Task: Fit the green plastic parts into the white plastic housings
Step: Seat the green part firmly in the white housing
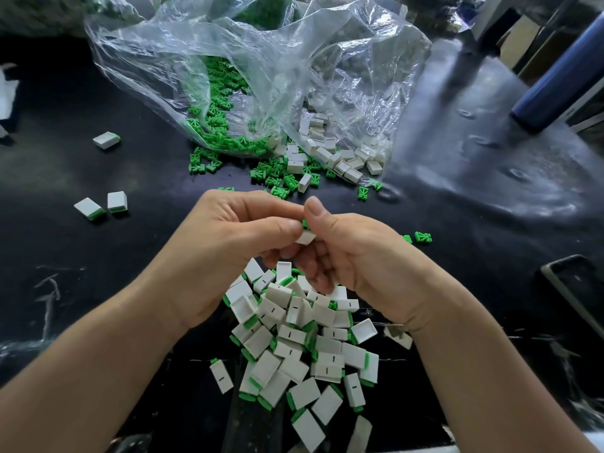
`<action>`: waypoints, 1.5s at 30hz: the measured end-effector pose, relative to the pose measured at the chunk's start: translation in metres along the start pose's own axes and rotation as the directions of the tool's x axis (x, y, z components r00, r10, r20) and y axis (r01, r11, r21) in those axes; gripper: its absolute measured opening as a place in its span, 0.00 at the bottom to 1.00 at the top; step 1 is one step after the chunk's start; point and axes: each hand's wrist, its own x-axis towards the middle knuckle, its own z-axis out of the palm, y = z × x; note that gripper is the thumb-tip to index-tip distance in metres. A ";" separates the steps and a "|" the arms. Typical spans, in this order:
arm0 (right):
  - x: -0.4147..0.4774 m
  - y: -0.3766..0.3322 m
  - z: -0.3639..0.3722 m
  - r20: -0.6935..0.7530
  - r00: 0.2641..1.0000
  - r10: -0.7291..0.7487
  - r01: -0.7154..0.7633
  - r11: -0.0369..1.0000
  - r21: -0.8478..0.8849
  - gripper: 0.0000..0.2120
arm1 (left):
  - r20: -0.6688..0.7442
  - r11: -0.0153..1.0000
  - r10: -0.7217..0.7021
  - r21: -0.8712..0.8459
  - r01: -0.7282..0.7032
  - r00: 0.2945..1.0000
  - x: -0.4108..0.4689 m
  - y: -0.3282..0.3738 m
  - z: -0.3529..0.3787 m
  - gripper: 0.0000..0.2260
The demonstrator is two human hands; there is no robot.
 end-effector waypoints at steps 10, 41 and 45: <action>-0.002 0.002 0.002 -0.015 1.000 0.003 -0.005 0.996 -0.090 0.26 | 0.057 0.995 -0.028 -0.090 0.033 0.998 0.000 0.002 0.001 0.09; 0.000 -0.001 0.015 -0.116 0.992 -0.045 0.039 0.998 -0.055 0.16 | -0.124 0.978 -0.102 -0.196 0.076 0.987 0.001 -0.006 0.007 0.09; 0.001 -0.001 0.012 -0.135 0.991 -0.020 0.017 1.000 -0.019 0.19 | -0.089 0.979 -0.092 -0.191 0.074 0.992 0.002 -0.005 0.006 0.08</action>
